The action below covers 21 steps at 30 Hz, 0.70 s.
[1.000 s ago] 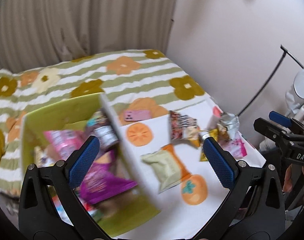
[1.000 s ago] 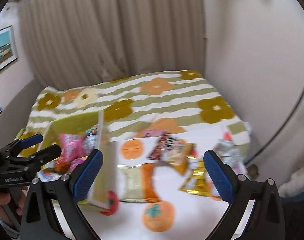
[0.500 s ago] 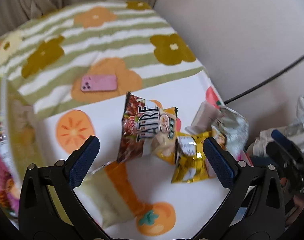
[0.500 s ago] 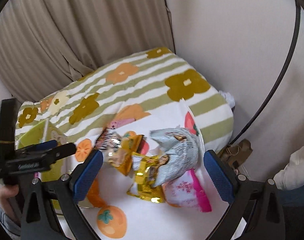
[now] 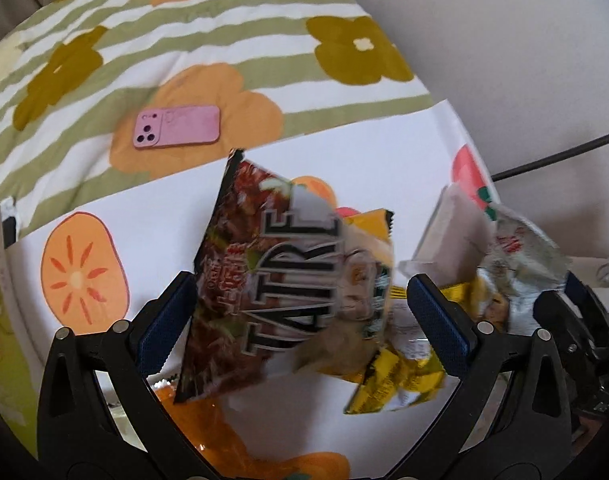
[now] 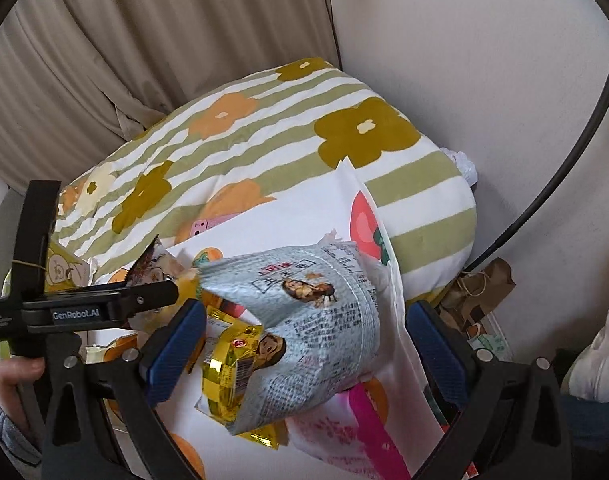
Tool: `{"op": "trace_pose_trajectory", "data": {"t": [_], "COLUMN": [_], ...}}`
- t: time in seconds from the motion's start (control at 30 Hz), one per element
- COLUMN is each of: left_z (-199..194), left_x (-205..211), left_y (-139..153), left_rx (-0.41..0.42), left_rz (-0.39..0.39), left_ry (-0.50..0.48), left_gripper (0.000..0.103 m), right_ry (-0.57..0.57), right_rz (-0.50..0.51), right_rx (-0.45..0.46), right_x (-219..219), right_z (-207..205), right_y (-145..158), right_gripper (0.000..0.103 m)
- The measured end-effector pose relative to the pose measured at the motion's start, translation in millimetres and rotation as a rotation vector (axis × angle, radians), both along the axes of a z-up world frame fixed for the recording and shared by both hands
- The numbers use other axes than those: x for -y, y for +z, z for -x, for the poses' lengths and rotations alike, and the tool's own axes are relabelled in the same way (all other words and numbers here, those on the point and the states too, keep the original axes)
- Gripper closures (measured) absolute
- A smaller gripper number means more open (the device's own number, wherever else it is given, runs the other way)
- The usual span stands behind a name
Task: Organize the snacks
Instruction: 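Grasp the TATRE chip bag with left tool while right tool grasps grey printed bag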
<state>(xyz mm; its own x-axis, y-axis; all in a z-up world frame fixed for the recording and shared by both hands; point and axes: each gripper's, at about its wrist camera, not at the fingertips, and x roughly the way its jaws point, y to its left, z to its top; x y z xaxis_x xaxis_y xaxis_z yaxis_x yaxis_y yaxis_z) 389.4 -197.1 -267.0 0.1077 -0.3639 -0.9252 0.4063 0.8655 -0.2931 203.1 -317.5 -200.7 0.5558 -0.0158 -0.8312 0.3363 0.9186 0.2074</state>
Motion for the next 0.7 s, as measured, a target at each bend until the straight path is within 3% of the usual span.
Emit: {"op": "trace_pose_trajectory", "data": {"t": [0.07,0.13,0.5,0.7], "left_z": [-0.2,0.3,3.0,5.0], "left_x": [0.2,0.6,-8.7,-19.1], "left_y": [-5.4,-8.7,-3.5,5.9], "left_rx": [-0.002,-0.007,0.01,0.042], "left_rz": [-0.009,0.001,0.016,0.011], "left_ry": [-0.006,-0.013,0.024,0.064], "left_gripper": [0.001,0.011,0.035,0.036], "right_ry": [0.006,0.009,0.019,0.031], "right_rz": [0.001,0.006,0.006,0.011], "right_rx": [-0.014,-0.016,-0.027,-0.029], "right_x": [-0.9,-0.6,5.3,9.5], "right_z": [-1.5,-2.2,-6.7,-6.8], "right_y": [-4.7,-7.4,-17.6,-20.6], "right_gripper": [0.002,0.002,0.003,0.003]}}
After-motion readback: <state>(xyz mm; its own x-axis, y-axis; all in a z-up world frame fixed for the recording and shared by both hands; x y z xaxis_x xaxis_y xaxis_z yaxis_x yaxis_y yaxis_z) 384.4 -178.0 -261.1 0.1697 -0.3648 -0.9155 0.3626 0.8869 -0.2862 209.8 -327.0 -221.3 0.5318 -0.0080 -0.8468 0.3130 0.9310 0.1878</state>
